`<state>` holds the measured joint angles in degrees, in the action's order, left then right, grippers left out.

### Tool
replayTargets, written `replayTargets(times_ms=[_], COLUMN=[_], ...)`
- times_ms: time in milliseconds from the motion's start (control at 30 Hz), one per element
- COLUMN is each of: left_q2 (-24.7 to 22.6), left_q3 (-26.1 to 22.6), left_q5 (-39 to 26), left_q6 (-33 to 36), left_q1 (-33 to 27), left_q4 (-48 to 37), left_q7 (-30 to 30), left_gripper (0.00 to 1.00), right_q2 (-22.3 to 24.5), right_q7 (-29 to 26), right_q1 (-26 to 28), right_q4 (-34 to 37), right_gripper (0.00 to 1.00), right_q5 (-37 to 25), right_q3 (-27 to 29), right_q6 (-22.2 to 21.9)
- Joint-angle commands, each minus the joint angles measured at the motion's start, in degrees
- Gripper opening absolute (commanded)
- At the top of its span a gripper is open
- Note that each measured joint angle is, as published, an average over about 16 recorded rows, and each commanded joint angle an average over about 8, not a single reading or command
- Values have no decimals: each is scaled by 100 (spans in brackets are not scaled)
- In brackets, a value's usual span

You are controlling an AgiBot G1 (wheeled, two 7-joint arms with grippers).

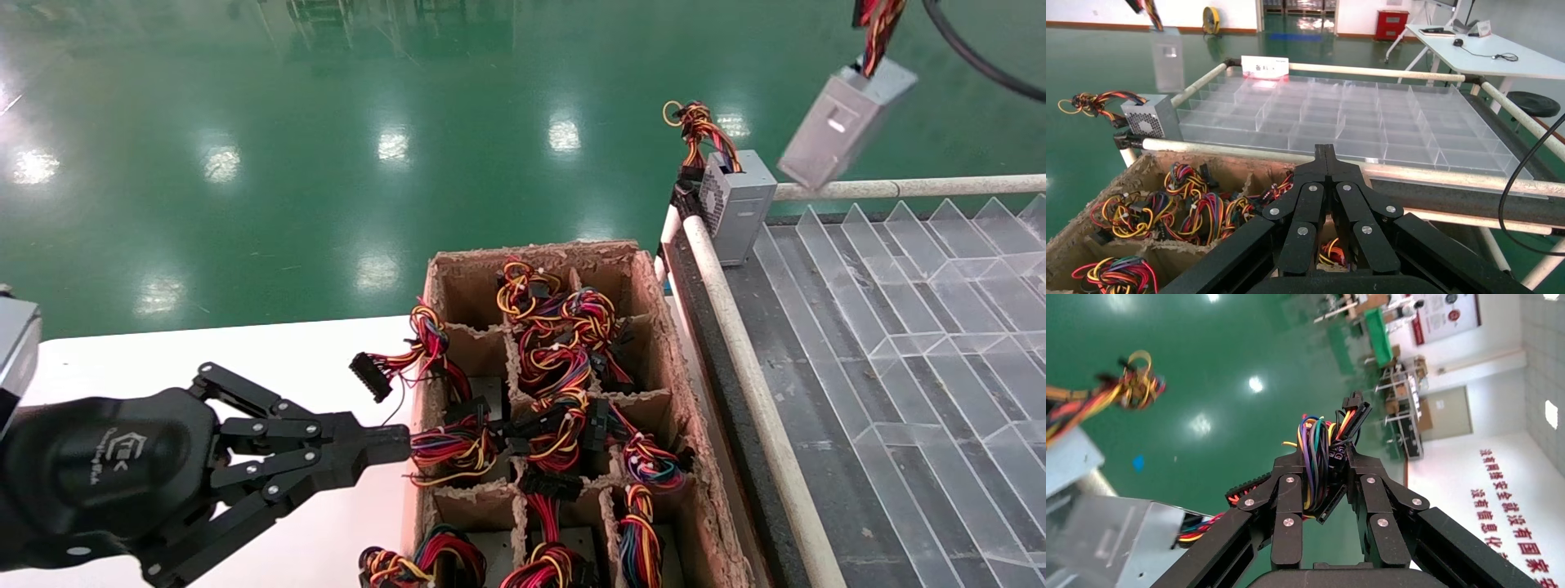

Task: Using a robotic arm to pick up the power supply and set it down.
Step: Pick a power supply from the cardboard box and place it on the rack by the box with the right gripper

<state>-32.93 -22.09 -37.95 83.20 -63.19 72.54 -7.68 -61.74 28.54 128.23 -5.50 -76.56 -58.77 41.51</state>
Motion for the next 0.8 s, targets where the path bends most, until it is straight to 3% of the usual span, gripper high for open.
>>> replayTargets(times_ms=[33,800], left_q2=[0,0], left_q3=[0,-1], left_q5=[0,1], left_q6=[0,0], left_q1=[0,0], left_q4=[0,0], left_q7=[0,0], left_gripper=[0,0], right_q2=[19,54], right_q7=[84,580], right_q1=[-53,-314], right_q4=[95,371], right_gripper=[0,0], right_q5=[-45,-55], right_q3=[-30,-39], right_q6=[-13,35])
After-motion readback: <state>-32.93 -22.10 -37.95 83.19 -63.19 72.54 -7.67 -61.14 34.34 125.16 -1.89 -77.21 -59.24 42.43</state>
